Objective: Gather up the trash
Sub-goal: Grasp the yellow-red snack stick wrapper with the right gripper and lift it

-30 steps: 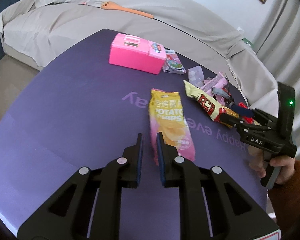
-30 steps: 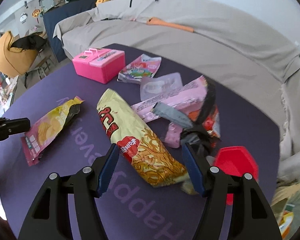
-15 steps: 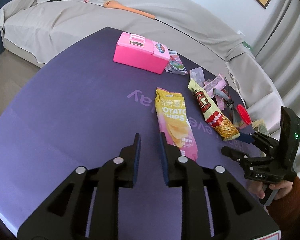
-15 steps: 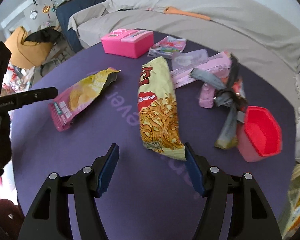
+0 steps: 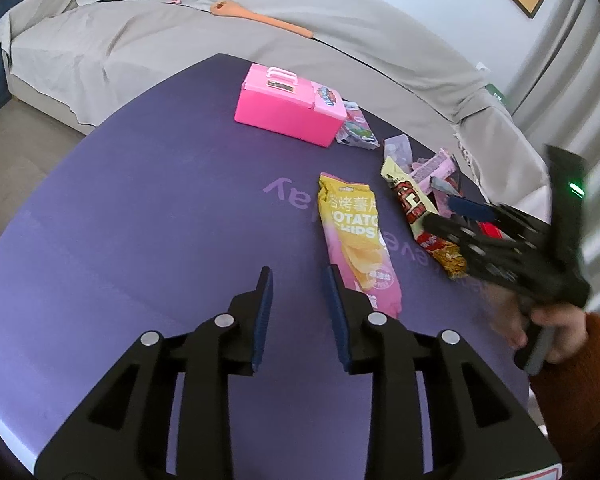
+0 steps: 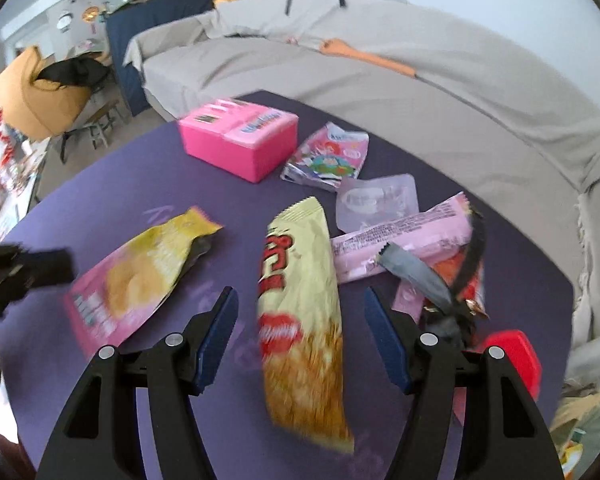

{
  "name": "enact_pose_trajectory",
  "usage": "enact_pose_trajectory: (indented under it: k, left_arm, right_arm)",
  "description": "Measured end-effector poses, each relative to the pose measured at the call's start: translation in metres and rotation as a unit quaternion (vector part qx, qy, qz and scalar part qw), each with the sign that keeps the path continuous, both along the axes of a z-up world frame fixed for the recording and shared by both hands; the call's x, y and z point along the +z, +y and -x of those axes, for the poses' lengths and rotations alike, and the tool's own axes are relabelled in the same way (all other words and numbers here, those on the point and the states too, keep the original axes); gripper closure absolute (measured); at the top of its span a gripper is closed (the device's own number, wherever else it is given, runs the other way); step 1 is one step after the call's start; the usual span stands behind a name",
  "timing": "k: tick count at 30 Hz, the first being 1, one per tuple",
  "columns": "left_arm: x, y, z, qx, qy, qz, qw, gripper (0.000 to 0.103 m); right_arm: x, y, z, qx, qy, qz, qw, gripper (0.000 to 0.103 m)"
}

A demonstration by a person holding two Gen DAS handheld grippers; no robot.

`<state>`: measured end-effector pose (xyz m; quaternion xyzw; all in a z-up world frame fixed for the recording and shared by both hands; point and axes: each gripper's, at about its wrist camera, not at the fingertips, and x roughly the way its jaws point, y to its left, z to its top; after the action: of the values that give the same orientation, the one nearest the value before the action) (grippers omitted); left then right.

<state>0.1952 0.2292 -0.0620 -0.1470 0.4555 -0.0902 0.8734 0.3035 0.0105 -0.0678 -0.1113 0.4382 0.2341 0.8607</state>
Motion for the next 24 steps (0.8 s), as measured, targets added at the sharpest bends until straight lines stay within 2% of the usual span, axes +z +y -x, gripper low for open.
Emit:
enact_pose_trajectory:
  k: [2,3,5,9,15,16,17,18,21,24]
  left_arm:
    - [0.001,-0.001,0.0,-0.008,-0.002,0.008,0.9999,0.073]
    - [0.001,-0.002,0.0,-0.012,-0.003,0.01,0.9999,0.072]
    - [0.002,-0.006,-0.002,-0.018,-0.007,0.011,0.9998,0.071]
    - [-0.001,-0.018,-0.013,-0.013,-0.002,-0.005,0.9999,0.071]
    - [-0.013,-0.041,-0.03,-0.012,0.021,-0.026,0.9994,0.071]
    - [-0.015,-0.045,-0.031,-0.013,0.023,-0.028,0.9993,0.074]
    - [-0.016,-0.05,-0.033,-0.015,0.024,-0.029,0.9992,0.086]
    - [-0.015,-0.055,-0.033,-0.019,0.024,-0.031,0.999,0.09]
    - [-0.004,-0.069,-0.033,-0.032,0.002,-0.033,0.9989,0.093]
    - [0.023,-0.089,-0.028,-0.045,-0.041,-0.053,0.9967,0.093]
  right_arm:
    - [-0.009,0.002,-0.01,-0.002,0.024,-0.003,1.0,0.054]
    - [-0.012,0.002,-0.011,0.003,0.038,-0.01,0.999,0.071]
    - [-0.01,-0.002,-0.005,0.005,0.038,-0.014,0.999,0.075]
    - [0.006,-0.017,0.014,-0.002,0.015,-0.014,1.0,0.076]
    - [0.024,-0.054,0.035,-0.023,0.006,-0.021,0.999,0.076]
    - [0.027,-0.061,0.038,-0.027,0.003,-0.023,0.999,0.076]
    - [0.03,-0.066,0.041,-0.031,0.001,-0.025,0.999,0.076]
    - [0.033,-0.072,0.044,-0.033,-0.002,-0.028,0.999,0.076]
    - [0.043,-0.087,0.054,-0.038,-0.017,-0.031,0.999,0.076]
    - [0.054,-0.103,0.063,-0.045,-0.032,-0.036,0.998,0.076]
